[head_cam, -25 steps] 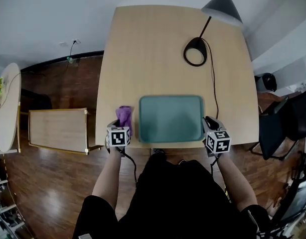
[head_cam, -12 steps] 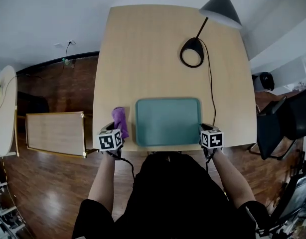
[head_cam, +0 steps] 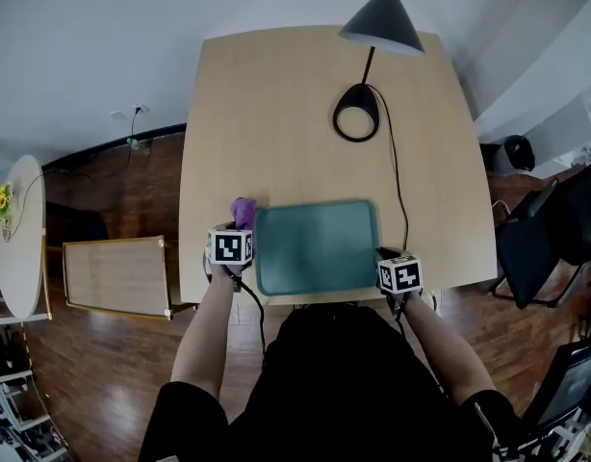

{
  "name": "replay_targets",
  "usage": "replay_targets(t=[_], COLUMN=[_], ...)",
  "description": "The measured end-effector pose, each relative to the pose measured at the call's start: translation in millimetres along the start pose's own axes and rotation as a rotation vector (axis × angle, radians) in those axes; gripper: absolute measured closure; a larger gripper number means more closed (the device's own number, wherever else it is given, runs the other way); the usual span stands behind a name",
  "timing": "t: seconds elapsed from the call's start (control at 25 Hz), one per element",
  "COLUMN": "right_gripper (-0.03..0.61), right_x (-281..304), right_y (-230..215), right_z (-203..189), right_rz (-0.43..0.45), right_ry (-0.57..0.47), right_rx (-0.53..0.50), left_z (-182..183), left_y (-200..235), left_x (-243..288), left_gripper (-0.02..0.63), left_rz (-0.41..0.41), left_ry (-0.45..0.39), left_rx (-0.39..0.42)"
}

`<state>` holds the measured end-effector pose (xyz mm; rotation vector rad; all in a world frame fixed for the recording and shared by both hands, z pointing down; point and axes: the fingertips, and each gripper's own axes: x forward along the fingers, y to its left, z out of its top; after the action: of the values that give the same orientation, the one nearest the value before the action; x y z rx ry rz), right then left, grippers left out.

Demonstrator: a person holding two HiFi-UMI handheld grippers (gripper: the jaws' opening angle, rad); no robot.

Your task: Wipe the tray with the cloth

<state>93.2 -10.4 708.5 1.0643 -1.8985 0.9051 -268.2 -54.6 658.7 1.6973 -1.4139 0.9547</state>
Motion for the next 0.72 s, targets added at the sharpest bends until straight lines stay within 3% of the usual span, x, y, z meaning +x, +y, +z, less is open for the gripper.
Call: replay_targets(t=[0.2, 0.36, 0.56, 0.72], right_gripper=[0.54, 0.541, 0.541, 0.541], right_x=[-1, -3, -3, -4], right_y=[5, 6, 8, 10], right_z=[2, 2, 0, -1], right_rz=[0.001, 0.009, 0.023, 0.028], right_ry=[-0.017, -0.031, -0.034, -0.033], right_rx=[-0.003, 0.013, 0.011, 0.012], left_z=[6, 12, 23, 38], left_y=[-32, -67, -148, -204], left_x=[20, 35, 49, 57], left_gripper=[0.502, 0.502, 0.502, 0.502], left_rz=[0.025, -0.007, -0.17, -0.245], left_ry=[0.088, 0.125, 0.142, 0.136], left_rx=[0.128, 0.23, 0.24, 0.325])
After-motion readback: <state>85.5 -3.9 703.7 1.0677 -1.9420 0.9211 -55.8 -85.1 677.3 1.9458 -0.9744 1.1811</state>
